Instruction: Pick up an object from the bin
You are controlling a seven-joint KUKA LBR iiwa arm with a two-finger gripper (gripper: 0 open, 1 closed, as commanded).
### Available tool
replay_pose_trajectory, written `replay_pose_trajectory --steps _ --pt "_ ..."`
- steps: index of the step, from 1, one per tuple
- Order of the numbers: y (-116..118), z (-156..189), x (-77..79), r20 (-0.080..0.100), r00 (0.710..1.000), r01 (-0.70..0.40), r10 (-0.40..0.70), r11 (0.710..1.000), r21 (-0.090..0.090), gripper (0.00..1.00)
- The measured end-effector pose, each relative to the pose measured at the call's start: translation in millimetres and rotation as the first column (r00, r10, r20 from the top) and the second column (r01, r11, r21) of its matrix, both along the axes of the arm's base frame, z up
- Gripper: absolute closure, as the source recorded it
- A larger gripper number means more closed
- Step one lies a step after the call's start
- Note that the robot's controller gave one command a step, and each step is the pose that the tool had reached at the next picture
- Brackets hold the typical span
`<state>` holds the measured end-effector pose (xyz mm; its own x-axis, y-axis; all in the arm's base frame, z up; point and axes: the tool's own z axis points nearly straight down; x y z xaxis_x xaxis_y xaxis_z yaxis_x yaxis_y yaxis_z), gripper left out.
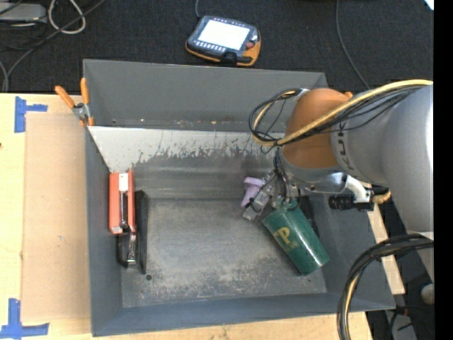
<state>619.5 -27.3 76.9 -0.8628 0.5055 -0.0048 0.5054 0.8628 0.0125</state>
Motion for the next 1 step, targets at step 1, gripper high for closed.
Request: replay_pose_trajectory --steps 1 --pt "-0.1 5.9 -0.4 -0.001 1.000 -0.001 0.001 1.000 0.000 1.00"
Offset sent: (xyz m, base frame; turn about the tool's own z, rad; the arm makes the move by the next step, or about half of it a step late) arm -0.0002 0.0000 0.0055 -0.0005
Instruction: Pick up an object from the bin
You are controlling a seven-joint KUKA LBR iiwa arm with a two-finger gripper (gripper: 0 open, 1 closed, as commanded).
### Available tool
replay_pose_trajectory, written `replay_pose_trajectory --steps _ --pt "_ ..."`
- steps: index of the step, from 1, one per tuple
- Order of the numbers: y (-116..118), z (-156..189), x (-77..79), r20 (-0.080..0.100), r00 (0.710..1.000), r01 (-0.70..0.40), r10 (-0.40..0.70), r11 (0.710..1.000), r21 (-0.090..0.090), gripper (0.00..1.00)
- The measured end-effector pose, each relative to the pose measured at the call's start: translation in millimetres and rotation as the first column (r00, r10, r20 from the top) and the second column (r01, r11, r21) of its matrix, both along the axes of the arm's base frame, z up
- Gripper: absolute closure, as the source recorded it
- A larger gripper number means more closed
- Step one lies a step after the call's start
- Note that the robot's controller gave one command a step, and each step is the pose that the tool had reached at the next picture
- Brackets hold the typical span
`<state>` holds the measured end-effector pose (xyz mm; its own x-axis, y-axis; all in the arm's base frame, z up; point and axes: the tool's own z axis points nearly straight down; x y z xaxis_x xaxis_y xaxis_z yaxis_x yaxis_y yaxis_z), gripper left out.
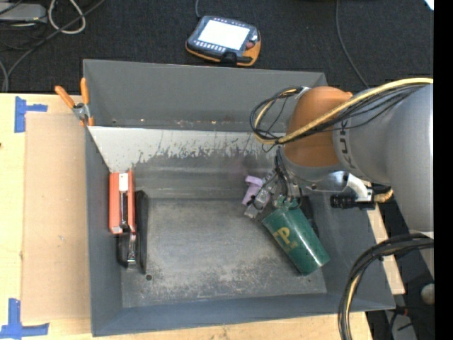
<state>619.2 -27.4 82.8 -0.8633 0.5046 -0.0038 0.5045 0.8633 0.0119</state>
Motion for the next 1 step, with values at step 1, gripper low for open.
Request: replay_pose_trajectory --steps 1 --pt "-0.6 6.0 -1.3 -0.002 1.000 0.000 0.000 1.000 -0.001 1.00"
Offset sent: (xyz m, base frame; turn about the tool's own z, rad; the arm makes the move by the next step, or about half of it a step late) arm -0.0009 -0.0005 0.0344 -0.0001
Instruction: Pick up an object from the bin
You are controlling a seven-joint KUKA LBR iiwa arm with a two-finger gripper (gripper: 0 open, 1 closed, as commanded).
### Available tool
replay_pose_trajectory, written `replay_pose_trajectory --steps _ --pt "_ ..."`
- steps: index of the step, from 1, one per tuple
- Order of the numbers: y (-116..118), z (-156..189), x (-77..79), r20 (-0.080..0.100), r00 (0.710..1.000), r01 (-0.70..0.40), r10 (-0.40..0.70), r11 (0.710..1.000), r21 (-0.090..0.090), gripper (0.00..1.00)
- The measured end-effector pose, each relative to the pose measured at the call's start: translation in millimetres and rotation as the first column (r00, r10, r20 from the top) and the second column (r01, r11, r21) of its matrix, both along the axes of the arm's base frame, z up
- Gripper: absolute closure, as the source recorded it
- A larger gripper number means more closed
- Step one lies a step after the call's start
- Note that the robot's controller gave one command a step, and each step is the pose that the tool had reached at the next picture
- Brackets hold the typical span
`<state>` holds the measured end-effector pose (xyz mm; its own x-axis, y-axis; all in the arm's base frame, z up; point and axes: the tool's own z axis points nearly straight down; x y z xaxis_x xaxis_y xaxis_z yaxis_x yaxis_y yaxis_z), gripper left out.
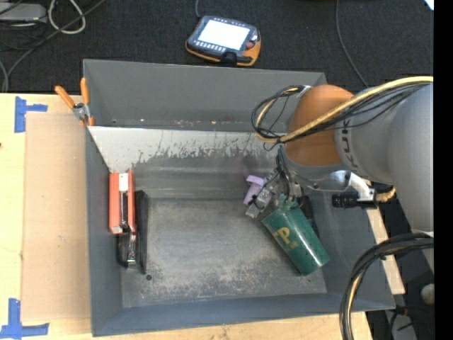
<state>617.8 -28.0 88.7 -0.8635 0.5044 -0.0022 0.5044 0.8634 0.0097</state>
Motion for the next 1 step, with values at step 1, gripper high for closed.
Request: replay_pose_trajectory --steps 1 --pt "0.1 19.2 -0.4 -0.001 1.000 -0.001 0.001 1.000 0.001 1.00"
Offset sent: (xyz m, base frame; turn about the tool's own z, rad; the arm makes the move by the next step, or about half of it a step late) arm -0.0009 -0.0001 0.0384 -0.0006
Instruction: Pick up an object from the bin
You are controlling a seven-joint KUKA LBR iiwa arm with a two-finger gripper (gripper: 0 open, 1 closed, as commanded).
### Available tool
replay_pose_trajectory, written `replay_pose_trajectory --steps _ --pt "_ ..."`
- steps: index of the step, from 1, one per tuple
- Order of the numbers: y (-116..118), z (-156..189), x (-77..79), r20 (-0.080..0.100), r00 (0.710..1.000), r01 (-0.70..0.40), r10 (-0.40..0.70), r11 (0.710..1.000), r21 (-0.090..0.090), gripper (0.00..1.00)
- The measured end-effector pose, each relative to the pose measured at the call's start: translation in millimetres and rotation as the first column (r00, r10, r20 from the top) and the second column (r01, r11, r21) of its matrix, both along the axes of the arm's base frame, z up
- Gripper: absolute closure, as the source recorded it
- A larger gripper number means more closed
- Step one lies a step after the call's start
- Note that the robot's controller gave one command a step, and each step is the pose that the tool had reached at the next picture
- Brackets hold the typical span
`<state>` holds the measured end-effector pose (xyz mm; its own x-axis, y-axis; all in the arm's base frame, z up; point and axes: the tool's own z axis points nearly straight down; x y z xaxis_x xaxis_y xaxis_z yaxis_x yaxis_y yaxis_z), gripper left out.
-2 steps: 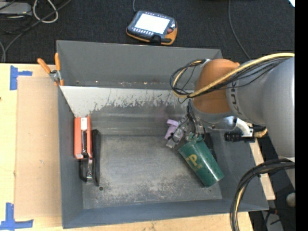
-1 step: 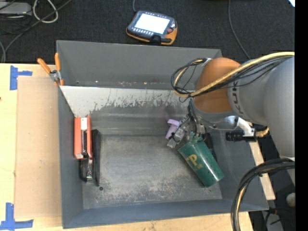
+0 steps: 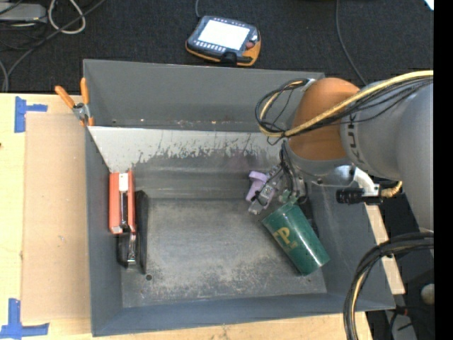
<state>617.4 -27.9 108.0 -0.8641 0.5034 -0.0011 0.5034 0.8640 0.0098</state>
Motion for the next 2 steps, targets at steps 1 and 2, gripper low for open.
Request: replay_pose_trajectory --steps 1,2 --pt "-0.1 13.3 -0.3 -0.001 1.000 -0.001 0.001 1.000 0.001 1.00" --pt "-0.1 34.2 -0.9 -0.003 1.000 -0.002 0.002 1.000 0.001 1.00"
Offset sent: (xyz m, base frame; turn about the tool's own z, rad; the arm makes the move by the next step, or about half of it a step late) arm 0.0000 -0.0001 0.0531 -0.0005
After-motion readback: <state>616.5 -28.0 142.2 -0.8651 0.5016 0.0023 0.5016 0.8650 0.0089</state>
